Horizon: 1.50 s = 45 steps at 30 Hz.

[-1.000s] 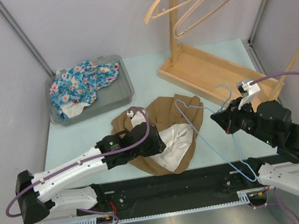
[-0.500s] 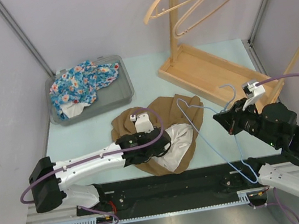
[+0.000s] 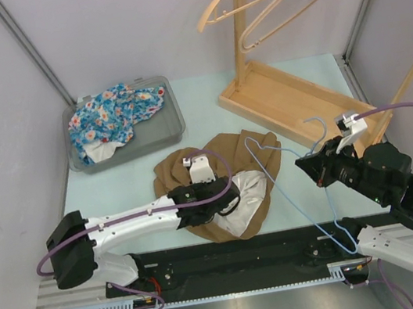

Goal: Place the skirt on the hanger

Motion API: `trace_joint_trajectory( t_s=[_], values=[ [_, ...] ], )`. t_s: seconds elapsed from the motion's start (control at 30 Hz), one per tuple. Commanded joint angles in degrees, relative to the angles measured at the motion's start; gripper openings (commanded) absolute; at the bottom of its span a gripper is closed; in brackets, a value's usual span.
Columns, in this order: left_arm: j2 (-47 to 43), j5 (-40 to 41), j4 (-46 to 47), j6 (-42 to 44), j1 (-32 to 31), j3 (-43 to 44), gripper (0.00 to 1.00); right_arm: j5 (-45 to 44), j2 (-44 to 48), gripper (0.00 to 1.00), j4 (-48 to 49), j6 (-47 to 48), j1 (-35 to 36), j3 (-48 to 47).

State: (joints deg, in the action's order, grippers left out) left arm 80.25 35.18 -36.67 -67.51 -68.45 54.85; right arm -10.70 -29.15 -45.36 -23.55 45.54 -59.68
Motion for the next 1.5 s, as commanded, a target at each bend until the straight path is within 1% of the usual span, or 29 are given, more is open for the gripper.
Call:
trace_joint_trajectory(
  t_s=[0.0, 0.1, 0.13, 0.17, 0.27, 0.33, 0.43, 0.53, 0.63, 0.67, 0.73, 0.77, 0.93, 0.97, 1.27, 1.47],
  values=[
    [1.8, 2.3, 2.2, 1.5, 0.9, -0.3, 0.37, 0.1, 1.2, 0.0, 0.6, 0.2, 0.2, -0.2],
    [3.0, 2.9, 0.9, 0.4, 1.0, -0.1, 0.38, 0.0, 1.5, 0.0, 0.5, 0.2, 0.2, -0.2],
    [3.2, 3.0, 0.4, 0.2, 1.1, 0.0, 0.4, 0.0, 1.5, 0.0, 0.5, 0.3, 0.2, -0.1],
    [3.5, 3.4, -0.6, -1.0, 1.2, 0.3, 0.45, -0.1, 1.5, 0.0, 0.5, 0.3, 0.2, -0.2],
    [5.2, 4.5, -5.2, -2.7, 1.2, 2.4, 0.51, -0.2, 1.6, 0.0, 0.6, 0.2, 0.2, -0.1],
    [6.2, 4.6, -7.5, -3.2, 1.3, 4.1, 0.51, -0.2, 1.6, 0.0, 0.6, 0.3, 0.2, -0.2],
    [6.8, 4.6, -7.1, -2.8, 1.1, 4.5, 0.51, -0.5, 1.7, 0.0, 0.7, 0.3, 0.1, -0.1],
    [7.5, 4.6, -6.6, -2.4, 1.2, 4.6, 0.47, -0.7, 2.1, 0.0, 0.5, 0.3, 0.2, -0.1],
    [7.7, 4.8, -6.7, -2.5, 1.2, 4.6, 0.38, -0.8, 2.2, 0.0, 0.3, 0.4, 0.2, -0.2],
    [7.6, 4.8, -6.6, -2.5, 1.2, 4.5, 0.31, -0.8, 2.3, 0.0, 0.3, 0.3, 0.1, -0.1],
    [7.5, 4.8, -6.6, -2.5, 1.1, 4.0, 0.26, -0.8, 2.3, 0.0, 0.3, 0.4, 0.2, -0.1],
    [7.0, 5.0, -6.7, -2.5, 1.2, 3.8, 0.2, -0.7, 2.2, 0.0, 0.3, 0.5, 0.2, -0.2],
    [4.6, 5.7, -7.5, -3.1, 1.2, 2.7, 0.06, -0.6, 2.0, 0.0, 0.7, 0.5, 0.2, -0.2],
    [4.1, 6.0, -7.4, -3.1, 1.1, 2.5, 0.01, -0.4, 2.0, 0.0, 0.7, 0.6, 0.1, -0.2],
    [1.4, 6.1, -8.2, -2.5, 1.2, 1.8, 0.0, -0.6, 2.1, 0.0, 0.9, 0.5, 0.2, -0.1],
    [-3.0, 4.2, -5.0, 0.4, 1.2, 1.1, 0.0, -0.3, 2.7, 0.0, 0.7, 1.0, 0.2, -0.2]
  ],
)
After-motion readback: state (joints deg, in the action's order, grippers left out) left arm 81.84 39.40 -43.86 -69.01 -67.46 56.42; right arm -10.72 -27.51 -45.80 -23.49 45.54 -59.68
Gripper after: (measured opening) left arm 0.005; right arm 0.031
